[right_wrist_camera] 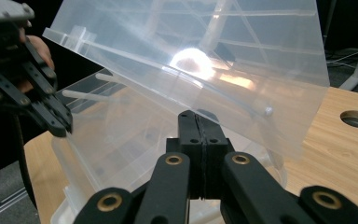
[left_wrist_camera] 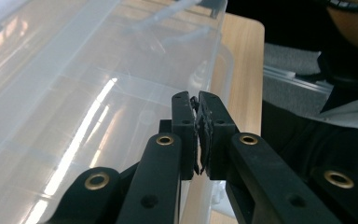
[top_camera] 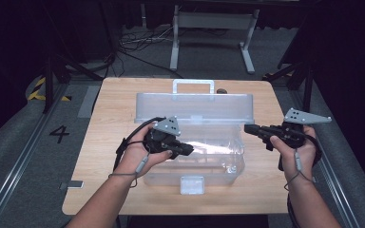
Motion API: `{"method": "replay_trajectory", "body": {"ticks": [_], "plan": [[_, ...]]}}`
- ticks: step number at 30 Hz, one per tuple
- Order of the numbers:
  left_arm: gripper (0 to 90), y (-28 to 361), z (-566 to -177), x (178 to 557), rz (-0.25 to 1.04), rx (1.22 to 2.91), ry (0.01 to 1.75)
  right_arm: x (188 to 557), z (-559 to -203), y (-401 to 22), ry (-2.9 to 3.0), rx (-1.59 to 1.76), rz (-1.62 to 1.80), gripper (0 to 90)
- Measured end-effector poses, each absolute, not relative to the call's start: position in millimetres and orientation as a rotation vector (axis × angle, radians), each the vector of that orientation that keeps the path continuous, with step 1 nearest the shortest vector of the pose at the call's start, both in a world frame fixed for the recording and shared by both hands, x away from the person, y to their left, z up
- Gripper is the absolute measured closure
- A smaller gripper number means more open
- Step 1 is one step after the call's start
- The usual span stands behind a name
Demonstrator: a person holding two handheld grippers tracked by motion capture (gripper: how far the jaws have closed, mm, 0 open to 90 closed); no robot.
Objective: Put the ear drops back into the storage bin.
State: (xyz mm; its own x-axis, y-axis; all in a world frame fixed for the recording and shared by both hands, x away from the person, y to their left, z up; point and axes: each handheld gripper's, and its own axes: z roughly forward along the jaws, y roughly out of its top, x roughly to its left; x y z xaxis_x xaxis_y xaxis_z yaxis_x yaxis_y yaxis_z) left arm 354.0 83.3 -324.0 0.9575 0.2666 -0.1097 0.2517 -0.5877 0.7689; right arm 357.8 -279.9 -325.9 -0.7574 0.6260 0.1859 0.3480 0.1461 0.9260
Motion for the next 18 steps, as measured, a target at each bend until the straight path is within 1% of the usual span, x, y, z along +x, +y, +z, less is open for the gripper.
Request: {"method": "replay_trajectory", "body": {"ticks": [5,8,9,14,15,18], "plan": [[85.4,96.0,-317.6,347.2,0.052,2.166,0.393,357.3,-326.2,-280.0,2.179,0.95,1.651,90.0],[83.0,101.0,-315.7,344.2,0.067,2.16,0.402,356.1,-326.4,-279.5,2.182,0.948,1.645,90.0],[83.5,105.7,-314.4,341.3,0.089,2.147,0.414,355.7,-326.8,-279.4,2.182,0.947,1.643,90.0],[86.2,120.0,-312.4,337.1,0.107,2.091,0.46,353.5,-328.6,-279.0,2.183,0.946,1.638,90.0],[86.4,128.1,-313.4,336.3,0.121,2.066,0.494,353.3,-329.1,-278.9,2.184,0.944,1.635,90.0],[87.2,136.8,-315.7,336.5,0.12,2.045,0.528,352.5,-330.1,-278.6,2.187,0.941,1.634,90.0]]}}
